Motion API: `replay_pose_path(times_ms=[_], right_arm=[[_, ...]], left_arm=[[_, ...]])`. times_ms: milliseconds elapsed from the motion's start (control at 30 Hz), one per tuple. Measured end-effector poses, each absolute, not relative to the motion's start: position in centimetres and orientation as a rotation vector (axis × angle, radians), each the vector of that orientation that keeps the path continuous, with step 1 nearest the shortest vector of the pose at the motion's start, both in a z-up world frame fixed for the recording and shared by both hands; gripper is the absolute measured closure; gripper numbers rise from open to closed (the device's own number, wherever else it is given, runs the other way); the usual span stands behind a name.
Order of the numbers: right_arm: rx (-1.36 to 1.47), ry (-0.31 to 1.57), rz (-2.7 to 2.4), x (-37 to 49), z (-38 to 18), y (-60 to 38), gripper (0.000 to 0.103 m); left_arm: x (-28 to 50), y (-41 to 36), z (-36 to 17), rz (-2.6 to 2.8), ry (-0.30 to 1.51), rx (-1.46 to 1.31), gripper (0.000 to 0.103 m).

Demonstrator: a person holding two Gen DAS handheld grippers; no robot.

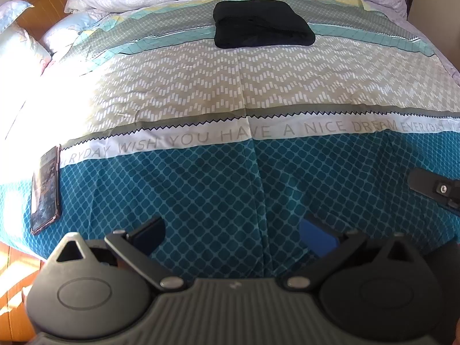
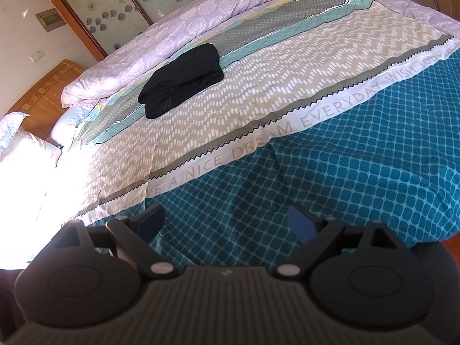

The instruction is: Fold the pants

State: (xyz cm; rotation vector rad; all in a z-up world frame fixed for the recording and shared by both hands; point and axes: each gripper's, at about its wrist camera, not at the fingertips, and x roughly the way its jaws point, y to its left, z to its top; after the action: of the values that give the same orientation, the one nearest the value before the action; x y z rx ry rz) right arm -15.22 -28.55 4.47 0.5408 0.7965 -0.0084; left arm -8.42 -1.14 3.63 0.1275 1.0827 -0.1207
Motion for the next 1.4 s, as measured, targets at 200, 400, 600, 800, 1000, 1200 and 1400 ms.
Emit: replay_pose_path(times_ms=[200, 400, 600, 800, 1000, 1200, 1400], right_arm=[[0.545, 0.802, -0.007, -15.2, 4.3, -28.6, 0.009], [0.549, 0.808, -0.006, -15.2, 4.2, -28.5, 0.009], [0.550, 0.809, -0.006, -15.2, 4.2, -28.5, 0.009], [0.550, 0.810, -0.006, -15.2, 4.1, -28.5, 0.009], [0.552, 0.812, -0.005, -15.3, 4.0, -28.5, 0.009], [0.551, 0.812, -0.004, -15.3, 4.1, -28.5, 0.009], [0.552, 0.813, -0.005, -15.3, 4.1, -28.5, 0.009]], left_arm=[[-8.3, -1.1, 3.4, -0.106, 1.080, 0.143, 0.000], [-8.3, -1.1, 3.3, -0.081, 1.063, 0.176, 0.000], [-8.2, -1.0, 3.3, -0.072, 1.061, 0.186, 0.000], [-8.2, -1.0, 3.1, -0.077, 1.071, 0.187, 0.000], [-8.1, -1.0, 2.6, -0.091, 1.101, 0.174, 0.000], [-8.1, -1.2, 2.6, -0.106, 1.109, 0.172, 0.000], [-8.1, -1.3, 2.6, -0.114, 1.111, 0.171, 0.000]])
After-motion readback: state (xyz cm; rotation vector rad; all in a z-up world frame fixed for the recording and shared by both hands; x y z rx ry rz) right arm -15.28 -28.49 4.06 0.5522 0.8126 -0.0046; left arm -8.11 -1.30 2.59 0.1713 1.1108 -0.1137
